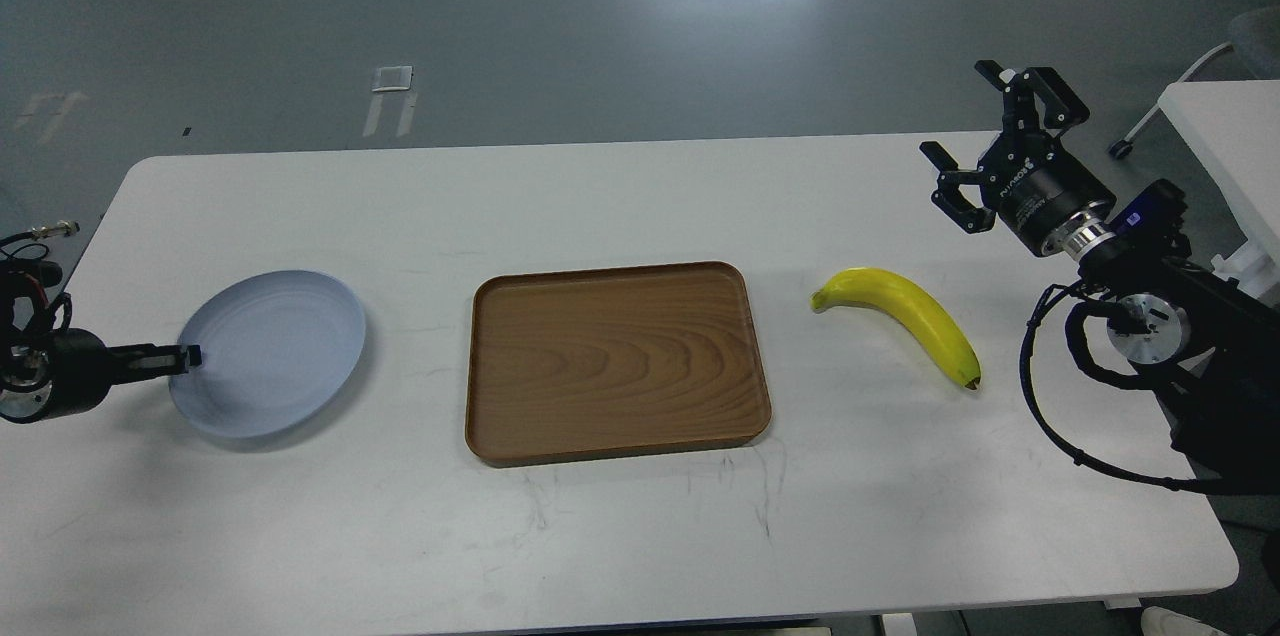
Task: Place banana on plate with both arms
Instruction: 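Close the left gripper on the plate rim, then lift the plate with the left gripper and carry it over the wooden tray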
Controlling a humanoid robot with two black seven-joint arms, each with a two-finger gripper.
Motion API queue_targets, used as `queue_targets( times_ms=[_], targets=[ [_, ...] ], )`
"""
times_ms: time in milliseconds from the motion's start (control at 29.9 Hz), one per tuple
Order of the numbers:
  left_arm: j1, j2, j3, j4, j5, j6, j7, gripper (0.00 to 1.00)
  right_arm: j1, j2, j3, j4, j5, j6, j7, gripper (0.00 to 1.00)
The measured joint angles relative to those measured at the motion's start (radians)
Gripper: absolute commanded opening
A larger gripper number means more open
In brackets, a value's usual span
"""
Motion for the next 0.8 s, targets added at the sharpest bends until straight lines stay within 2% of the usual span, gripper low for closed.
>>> queue_targets(
  times_ms=[401, 468, 602, 802],
  targets=[
    [-0.018, 0.002, -0.003, -0.004, -0.011, 0.015, 0.001, 0.0, 0.0, -0.006, 0.0, 0.0, 0.0, 0.0, 0.001, 1.0],
    [-0.038, 0.004, -0.002, -0.007, -0.049, -0.004, 0.001, 0.0, 0.0, -0.009, 0.0, 0.002, 0.0, 0.0, 0.001, 1.0],
    [-0.125, 0.011, -0.001, -0.011, -0.125, -0.11, 0.001, 0.0, 0.0, -0.018, 0.0, 0.004, 0.0, 0.0, 0.0, 1.0],
    [-0.24, 0.015, -0.003, -0.065, -0.154, -0.133, 0.001, 0.0, 0.0, -0.027, 0.0, 0.006, 0.0, 0.0, 0.0, 1.0]
  ],
)
